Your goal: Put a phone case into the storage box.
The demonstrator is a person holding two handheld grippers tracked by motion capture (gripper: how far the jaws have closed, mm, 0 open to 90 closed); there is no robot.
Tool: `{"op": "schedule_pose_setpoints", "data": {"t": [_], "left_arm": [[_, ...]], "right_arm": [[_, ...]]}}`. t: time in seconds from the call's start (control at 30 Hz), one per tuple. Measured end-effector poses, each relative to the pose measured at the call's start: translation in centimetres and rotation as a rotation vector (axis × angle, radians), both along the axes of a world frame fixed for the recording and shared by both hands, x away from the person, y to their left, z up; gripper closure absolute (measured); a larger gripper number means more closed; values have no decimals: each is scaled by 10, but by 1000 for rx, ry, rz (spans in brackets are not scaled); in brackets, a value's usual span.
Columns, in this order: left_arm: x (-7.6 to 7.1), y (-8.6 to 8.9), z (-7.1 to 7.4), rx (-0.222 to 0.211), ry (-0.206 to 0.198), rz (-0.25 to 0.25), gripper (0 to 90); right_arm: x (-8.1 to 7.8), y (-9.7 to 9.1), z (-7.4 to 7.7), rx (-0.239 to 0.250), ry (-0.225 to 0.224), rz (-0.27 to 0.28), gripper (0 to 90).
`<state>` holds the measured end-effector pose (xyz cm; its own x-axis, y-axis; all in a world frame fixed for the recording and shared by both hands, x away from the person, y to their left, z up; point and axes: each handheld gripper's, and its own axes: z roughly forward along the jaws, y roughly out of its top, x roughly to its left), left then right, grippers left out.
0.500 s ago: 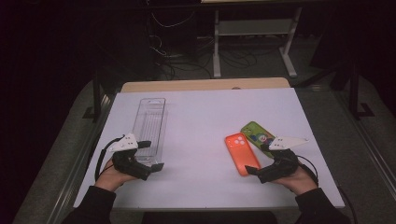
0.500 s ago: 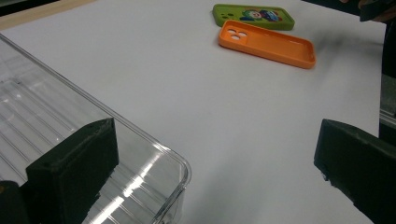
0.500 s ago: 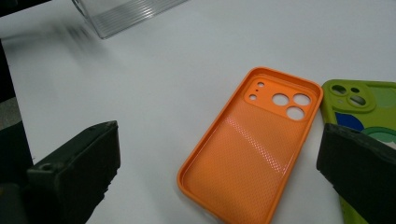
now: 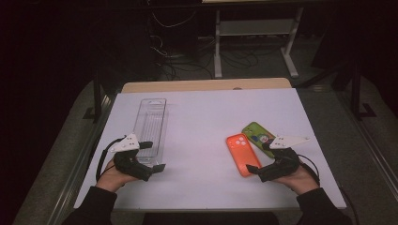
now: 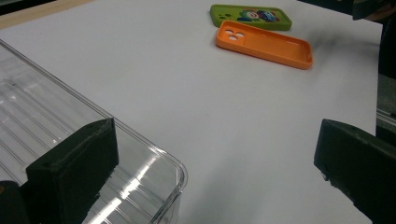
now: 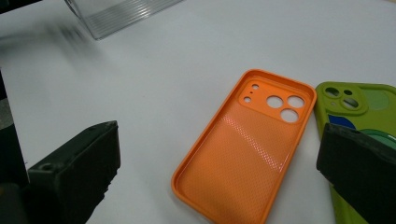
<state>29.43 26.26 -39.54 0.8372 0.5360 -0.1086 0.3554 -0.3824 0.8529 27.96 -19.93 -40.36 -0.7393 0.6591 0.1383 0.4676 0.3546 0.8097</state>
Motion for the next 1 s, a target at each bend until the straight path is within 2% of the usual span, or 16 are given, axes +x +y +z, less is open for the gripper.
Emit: {"op": "schedule_pose_setpoints", "data": {"t": [0.3,0.4,0.67,0.83,1.0], "left_arm": [[0,-2,-1,-7,1,-5,0],[1,-2,-1,-8,-1,-9,0],[0,-3,-1,-13,2,-6,0],[0,-2,0,-5,8,-10,0],[0,-2,0,-6,10,-10,0]], "right_arm": [[5,0,4,-13,4,-15,0],[10,2,4,-29,9,-19,0],[22,8,7,-30,18,-27,0],[32,11,9,-37,28,-37,32],[44,16,11,-49,58,-61,83]]}}
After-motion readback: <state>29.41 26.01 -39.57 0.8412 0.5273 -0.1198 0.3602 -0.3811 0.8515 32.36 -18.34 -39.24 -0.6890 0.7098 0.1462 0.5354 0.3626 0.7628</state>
